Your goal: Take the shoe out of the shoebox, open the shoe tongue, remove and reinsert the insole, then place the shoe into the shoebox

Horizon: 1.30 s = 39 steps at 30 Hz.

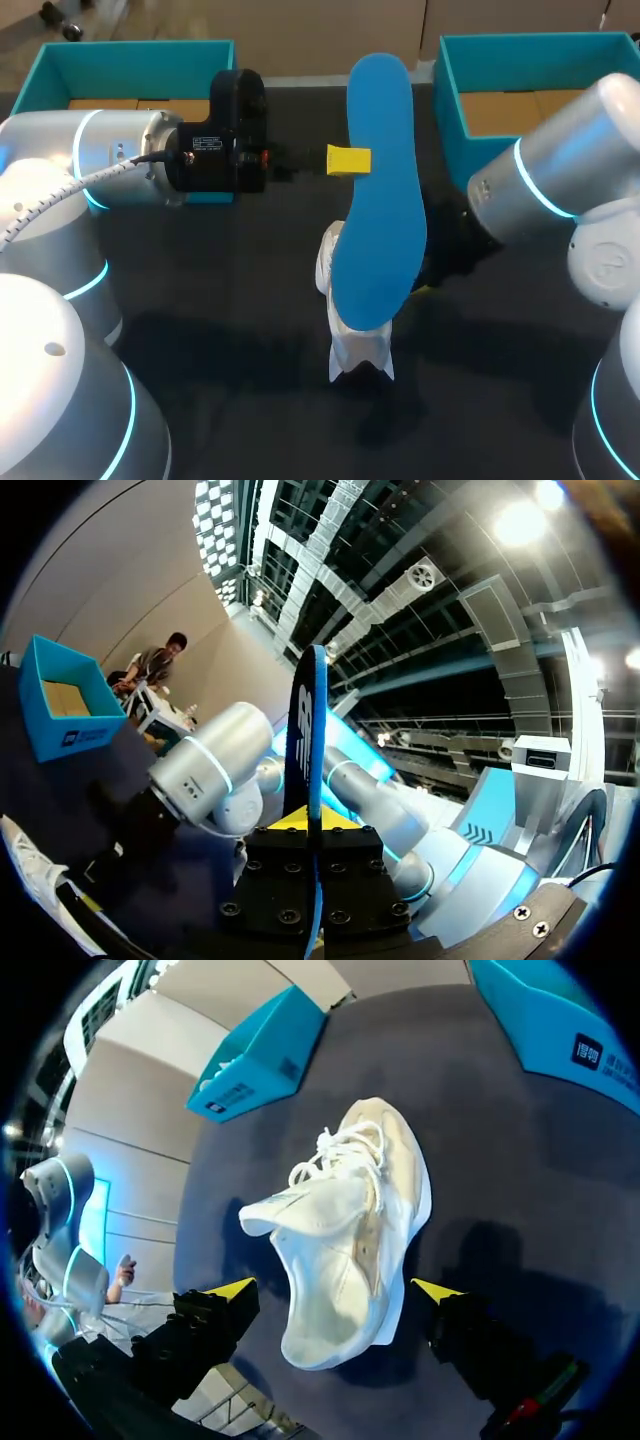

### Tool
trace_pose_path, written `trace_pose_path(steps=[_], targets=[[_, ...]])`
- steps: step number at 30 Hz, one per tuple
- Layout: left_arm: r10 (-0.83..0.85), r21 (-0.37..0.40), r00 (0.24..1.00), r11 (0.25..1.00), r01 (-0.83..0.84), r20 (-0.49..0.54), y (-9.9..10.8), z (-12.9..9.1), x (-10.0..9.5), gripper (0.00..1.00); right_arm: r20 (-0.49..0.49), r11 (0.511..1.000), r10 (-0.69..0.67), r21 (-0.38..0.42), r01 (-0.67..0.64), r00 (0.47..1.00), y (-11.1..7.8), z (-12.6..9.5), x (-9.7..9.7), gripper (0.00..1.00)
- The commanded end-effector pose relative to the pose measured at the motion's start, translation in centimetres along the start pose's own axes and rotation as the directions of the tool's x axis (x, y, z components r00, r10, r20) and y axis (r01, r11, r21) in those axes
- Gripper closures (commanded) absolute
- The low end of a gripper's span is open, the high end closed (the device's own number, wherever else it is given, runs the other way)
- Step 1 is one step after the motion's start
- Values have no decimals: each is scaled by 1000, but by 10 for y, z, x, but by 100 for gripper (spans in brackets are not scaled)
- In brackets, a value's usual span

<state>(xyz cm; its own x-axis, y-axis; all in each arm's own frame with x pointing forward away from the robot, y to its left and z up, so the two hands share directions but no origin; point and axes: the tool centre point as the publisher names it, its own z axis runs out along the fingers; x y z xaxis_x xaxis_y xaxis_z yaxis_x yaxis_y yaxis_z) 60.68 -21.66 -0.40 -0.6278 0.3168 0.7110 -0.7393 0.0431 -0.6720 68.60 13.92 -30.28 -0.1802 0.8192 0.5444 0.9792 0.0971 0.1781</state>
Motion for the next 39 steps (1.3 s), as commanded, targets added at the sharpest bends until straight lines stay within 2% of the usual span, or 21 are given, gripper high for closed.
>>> trace_pose_path(steps=[1,5,7,14,19,24,32,34,39], targets=[[1,1,1000,1000,-1,-2,0,2,-1,100,1,1000,0,-3,0,1000,-3,-2,0,0],[1,1,1000,1000,-1,-2,0,2,-1,100,-11,1000,-14,-19,13,1000,0,-6,5,0],[1,1,1000,1000,-1,-2,0,2,-1,100,-72,999,-16,-31,14,997,1,-10,8,0],[1,1,1000,1000,-1,-2,0,2,-1,100,-97,1000,-10,1,10,995,6,-31,20,0],[1,1,1000,1000,-1,-2,0,2,-1,100,-152,1000,-10,18,13,988,10,-41,30,0],[1,1,1000,1000,-1,-2,0,2,-1,100,-264,1000,-9,-16,5,965,13,-53,38,0],[1,1,1000,1000,-1,-2,0,2,-1,100,-405,999,-37,-18,32,913,22,-72,44,0],[1,1,1000,1000,-1,-2,0,2,-1,100,-471,999,5,-36,-25,882,26,-80,43,0],[1,1,1000,1000,-1,-2,0,2,-1,100,-471,999,5,-36,-25,882,26,-80,43,0]])
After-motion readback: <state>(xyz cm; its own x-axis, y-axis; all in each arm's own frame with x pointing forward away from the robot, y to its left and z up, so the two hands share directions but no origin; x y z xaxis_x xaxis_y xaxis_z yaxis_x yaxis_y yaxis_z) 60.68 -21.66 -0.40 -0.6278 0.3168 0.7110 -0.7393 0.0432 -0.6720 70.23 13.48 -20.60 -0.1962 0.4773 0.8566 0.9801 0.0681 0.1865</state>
